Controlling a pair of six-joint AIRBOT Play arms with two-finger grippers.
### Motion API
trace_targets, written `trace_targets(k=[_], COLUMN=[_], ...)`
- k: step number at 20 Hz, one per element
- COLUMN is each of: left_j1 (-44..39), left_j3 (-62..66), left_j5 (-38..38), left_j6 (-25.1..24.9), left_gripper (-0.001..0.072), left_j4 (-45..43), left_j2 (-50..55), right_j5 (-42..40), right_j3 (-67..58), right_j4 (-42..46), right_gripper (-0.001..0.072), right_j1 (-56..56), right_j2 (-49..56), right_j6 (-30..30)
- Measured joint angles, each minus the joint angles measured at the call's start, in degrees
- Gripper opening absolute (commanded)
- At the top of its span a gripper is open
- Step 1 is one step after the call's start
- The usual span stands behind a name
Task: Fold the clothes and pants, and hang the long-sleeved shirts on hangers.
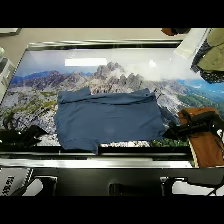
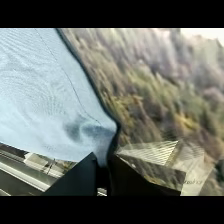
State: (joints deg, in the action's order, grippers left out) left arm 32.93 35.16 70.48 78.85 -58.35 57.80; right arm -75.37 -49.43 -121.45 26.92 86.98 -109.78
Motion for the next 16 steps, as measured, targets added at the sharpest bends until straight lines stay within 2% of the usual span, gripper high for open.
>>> trace_targets(k=[6,16], left_j1=[1.7,-3.3], left_j3=[-10.8,-14.3], left_j5=[-1.5,-7.1], left_j6=[-6.8,-9.3], left_gripper=[0.0600,0.0599], left_j4=[8.2,14.1], left_j2=[-0.8,1.5], right_j5=[0.9,2.2], right_j3=[0.0,0.0], right_j4=[-0.3,-2.2], right_gripper=[0.0033,0.0033], right_j1=[0.0,0.0], right_j2=[0.0,-0.5], right_j6=[-0.8,-1.7])
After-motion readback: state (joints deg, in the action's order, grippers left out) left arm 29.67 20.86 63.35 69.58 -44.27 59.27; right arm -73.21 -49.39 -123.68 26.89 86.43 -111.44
